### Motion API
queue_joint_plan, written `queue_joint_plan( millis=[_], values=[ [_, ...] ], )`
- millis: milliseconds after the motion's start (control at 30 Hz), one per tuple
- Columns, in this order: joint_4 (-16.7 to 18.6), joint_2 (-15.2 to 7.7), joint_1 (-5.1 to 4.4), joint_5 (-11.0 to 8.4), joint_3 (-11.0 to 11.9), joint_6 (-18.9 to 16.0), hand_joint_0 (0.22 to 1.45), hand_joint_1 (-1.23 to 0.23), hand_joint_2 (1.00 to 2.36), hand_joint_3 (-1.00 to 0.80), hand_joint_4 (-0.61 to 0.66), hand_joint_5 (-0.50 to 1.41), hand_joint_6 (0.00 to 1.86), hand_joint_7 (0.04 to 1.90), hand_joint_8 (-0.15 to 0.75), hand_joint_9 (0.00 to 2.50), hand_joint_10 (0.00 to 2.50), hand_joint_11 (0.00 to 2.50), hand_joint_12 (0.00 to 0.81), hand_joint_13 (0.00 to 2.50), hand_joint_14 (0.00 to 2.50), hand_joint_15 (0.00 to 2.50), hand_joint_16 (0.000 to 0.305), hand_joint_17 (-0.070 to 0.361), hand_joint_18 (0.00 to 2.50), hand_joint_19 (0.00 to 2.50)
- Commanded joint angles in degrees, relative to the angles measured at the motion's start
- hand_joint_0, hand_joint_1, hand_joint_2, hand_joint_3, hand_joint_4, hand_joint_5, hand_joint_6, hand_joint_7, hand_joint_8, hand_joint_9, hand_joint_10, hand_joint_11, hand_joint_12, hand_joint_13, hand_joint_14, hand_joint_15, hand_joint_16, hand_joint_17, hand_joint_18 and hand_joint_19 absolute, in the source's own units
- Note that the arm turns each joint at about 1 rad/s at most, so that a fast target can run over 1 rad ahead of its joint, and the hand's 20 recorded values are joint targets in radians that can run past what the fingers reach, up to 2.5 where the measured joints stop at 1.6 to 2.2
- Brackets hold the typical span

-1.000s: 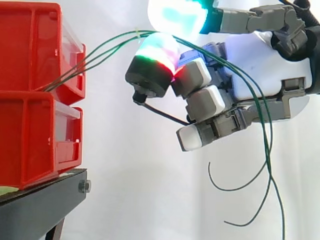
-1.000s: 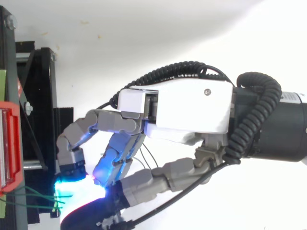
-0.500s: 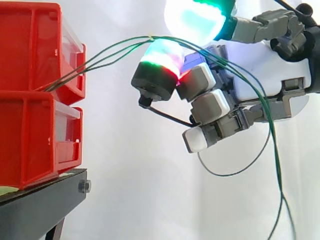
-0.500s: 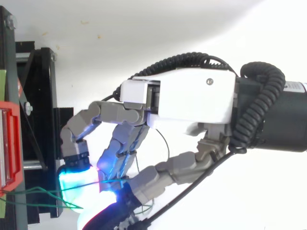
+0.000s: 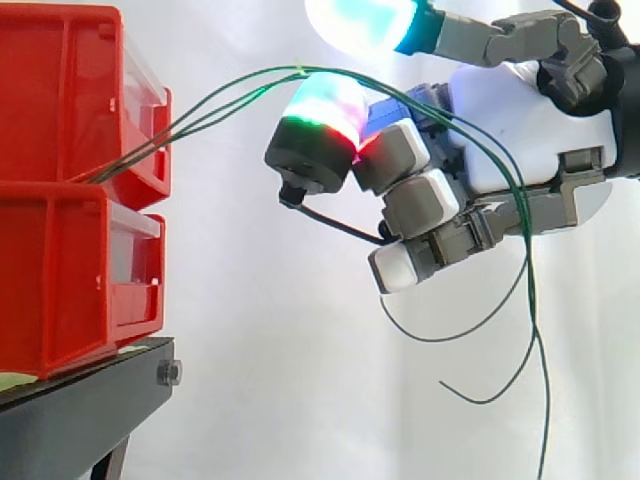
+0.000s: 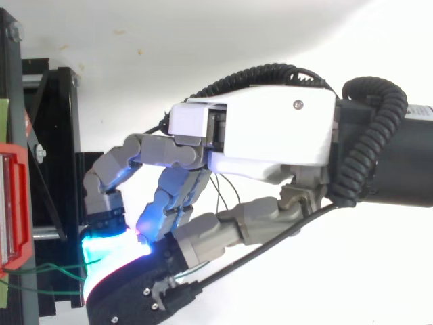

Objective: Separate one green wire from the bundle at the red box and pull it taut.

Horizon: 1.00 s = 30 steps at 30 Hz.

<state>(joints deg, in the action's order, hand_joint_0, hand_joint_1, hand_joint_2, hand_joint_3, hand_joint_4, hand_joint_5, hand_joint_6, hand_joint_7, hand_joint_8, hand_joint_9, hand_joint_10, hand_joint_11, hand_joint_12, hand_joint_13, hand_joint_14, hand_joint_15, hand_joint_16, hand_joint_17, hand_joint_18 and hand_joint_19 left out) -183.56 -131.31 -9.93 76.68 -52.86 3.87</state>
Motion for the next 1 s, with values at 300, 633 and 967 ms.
queue_joint_plan(
  millis=[300, 633, 967],
  values=[
    [-0.04, 0.00, 0.09, 0.31, 0.03, 0.09, 0.63, -0.83, 1.00, -0.46, 0.16, -0.18, 0.89, 1.13, 0.284, 1.04, 0.02, 0.85, 0.334, 1.13, 0.02, 0.71, 0.048, 0.109, 0.85, 0.51],
    [-0.31, 0.00, 0.44, 0.84, 0.12, 0.00, 0.72, -0.96, 1.00, -0.48, 0.14, -0.20, 0.90, 1.09, 0.254, 0.89, 0.02, 0.81, 0.325, 1.04, 0.02, 0.69, 0.047, 0.105, 0.83, 0.47],
    [-0.39, 0.00, 0.62, 1.02, 0.21, 0.26, 0.52, -0.44, 1.00, -0.50, 0.15, -0.15, 0.81, 1.07, 0.292, 1.05, 0.02, 0.77, 0.358, 1.13, 0.02, 0.70, 0.052, 0.118, 0.87, 0.54]
  ],
)
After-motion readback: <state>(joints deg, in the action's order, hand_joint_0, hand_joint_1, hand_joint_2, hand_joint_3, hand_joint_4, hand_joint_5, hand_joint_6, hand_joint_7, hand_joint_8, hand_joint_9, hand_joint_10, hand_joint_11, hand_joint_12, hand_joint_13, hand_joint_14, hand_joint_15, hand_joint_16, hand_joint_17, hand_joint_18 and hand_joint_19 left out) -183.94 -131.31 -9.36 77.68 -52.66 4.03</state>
